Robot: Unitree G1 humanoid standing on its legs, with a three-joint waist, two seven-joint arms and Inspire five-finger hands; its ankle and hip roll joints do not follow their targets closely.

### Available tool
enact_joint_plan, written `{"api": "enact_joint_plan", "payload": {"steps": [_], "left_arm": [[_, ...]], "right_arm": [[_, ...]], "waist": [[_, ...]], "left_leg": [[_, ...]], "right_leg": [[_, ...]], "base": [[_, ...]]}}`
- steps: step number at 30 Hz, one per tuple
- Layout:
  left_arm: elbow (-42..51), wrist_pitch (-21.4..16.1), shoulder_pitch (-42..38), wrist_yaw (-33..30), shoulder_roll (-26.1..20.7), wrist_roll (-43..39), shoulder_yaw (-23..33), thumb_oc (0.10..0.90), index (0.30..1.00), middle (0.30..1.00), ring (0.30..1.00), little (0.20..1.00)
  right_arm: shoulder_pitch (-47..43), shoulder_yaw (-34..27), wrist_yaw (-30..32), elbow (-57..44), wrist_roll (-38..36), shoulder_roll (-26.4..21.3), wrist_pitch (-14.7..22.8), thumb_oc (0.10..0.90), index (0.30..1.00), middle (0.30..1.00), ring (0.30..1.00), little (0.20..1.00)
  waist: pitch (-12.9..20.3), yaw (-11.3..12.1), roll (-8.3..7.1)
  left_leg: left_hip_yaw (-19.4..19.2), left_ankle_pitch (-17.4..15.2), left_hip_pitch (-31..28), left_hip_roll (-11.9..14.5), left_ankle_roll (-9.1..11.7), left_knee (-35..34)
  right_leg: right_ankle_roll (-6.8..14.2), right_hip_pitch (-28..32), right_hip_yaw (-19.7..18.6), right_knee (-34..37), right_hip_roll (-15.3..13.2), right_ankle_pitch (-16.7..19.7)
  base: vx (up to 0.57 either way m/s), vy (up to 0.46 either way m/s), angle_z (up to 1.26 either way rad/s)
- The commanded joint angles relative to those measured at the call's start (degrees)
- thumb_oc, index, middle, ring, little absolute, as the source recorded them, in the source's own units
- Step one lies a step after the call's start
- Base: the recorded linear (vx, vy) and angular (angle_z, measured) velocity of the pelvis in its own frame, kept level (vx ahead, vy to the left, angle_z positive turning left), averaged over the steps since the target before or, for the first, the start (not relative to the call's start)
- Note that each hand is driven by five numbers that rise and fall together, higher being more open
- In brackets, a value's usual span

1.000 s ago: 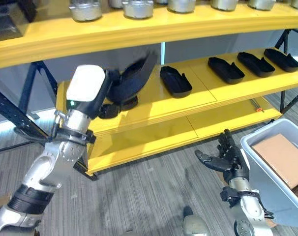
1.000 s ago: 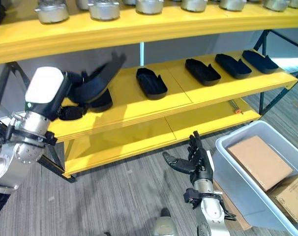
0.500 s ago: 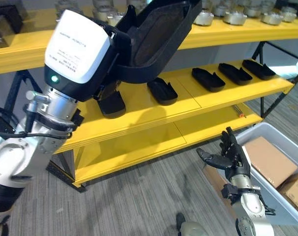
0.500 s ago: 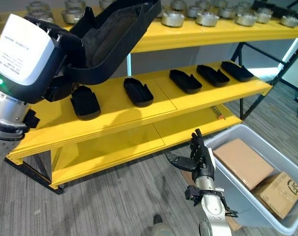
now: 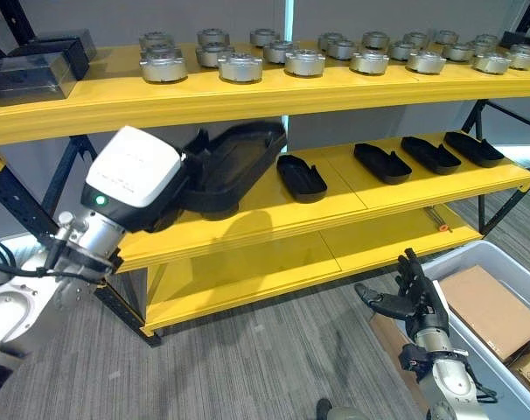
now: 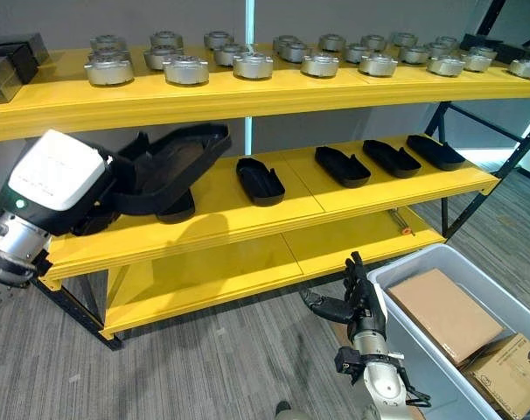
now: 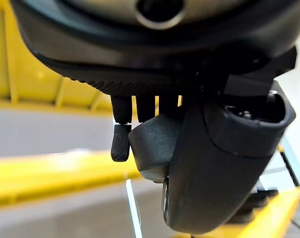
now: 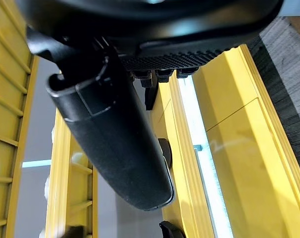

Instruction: Move parts from the plastic box to the shelf.

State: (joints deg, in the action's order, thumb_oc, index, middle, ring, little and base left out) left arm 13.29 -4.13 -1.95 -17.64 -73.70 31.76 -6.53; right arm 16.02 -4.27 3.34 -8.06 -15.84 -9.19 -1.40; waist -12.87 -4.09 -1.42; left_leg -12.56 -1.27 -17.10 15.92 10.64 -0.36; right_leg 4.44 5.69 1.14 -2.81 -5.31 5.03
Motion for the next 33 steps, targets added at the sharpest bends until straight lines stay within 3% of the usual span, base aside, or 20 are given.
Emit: {"api": "enact_joint_plan", "payload": {"steps": [1, 6, 13, 18, 33], "left_arm": [[1.62, 0.73, -4.47, -1.70, -2.04, -3.30, 10.02, 0.400, 0.300, 0.300, 0.300, 0.300], [5.18, 0.67, -6.09, -1.36, 0.30, -4.09, 10.31, 0.400, 0.300, 0.300, 0.300, 0.300], [10.55, 1.07, -17.46, -1.94, 7.80, -4.51, 5.75, 0.400, 0.300, 0.300, 0.300, 0.300], [8.52, 1.25, -22.11, -0.45, 5.29, -3.29, -0.66, 0.400, 0.300, 0.300, 0.300, 0.300], [-1.13, 1.09, -8.08, 1.09, 1.46, -4.90, 3.59, 0.400, 0.300, 0.300, 0.300, 0.300]], "right_arm": [[-4.79, -5.34, -0.99, -9.53, -0.65, 0.45, 5.94, 0.900, 1.000, 1.000, 1.000, 1.000], [-4.65, -5.02, -1.12, -9.44, -0.72, 0.55, 6.20, 0.900, 1.000, 1.000, 1.000, 1.000], [-5.07, -3.06, -1.04, -8.85, -0.73, -0.92, 6.28, 0.900, 1.000, 1.000, 1.000, 1.000], [-5.02, -3.43, -0.51, -9.22, -0.56, -1.68, 6.24, 0.900, 1.000, 1.000, 1.000, 1.000], [-3.54, -5.65, -1.27, -8.12, -1.16, 0.33, 5.82, 0.900, 1.000, 1.000, 1.000, 1.000]], "waist": [[-1.68, -0.71, 2.33], [-2.04, -1.01, 2.21], [-2.94, -1.78, 1.91], [-4.04, -2.05, 1.97], [-5.20, -1.66, 2.20]], "left_leg": [[3.03, 6.59, -1.37, 1.31, -6.42, -2.42], [2.95, 6.60, -1.55, 1.27, -6.39, -2.46], [2.43, 6.61, -2.46, 1.21, -6.38, -2.58], [2.35, 6.52, -2.91, 1.11, -6.40, -2.36], [2.84, 6.58, -2.82, 1.21, -6.44, -2.12]], "right_leg": [[-1.79, 3.11, -0.72, -5.11, -4.79, -0.32], [-1.84, 3.09, -0.73, -5.19, -4.83, -0.25], [-1.96, 3.00, -0.89, -5.71, -4.80, -0.16], [-1.89, 2.87, -0.78, -6.23, -4.54, -0.01], [-1.81, 3.11, -0.18, -6.57, -4.99, -0.15]], "base": [[0.00, 0.000, 0.00], [0.00, 0.000, 0.00], [0.00, 0.000, 0.00], [0.00, 0.000, -0.02], [0.02, 0.000, 0.00]]}}
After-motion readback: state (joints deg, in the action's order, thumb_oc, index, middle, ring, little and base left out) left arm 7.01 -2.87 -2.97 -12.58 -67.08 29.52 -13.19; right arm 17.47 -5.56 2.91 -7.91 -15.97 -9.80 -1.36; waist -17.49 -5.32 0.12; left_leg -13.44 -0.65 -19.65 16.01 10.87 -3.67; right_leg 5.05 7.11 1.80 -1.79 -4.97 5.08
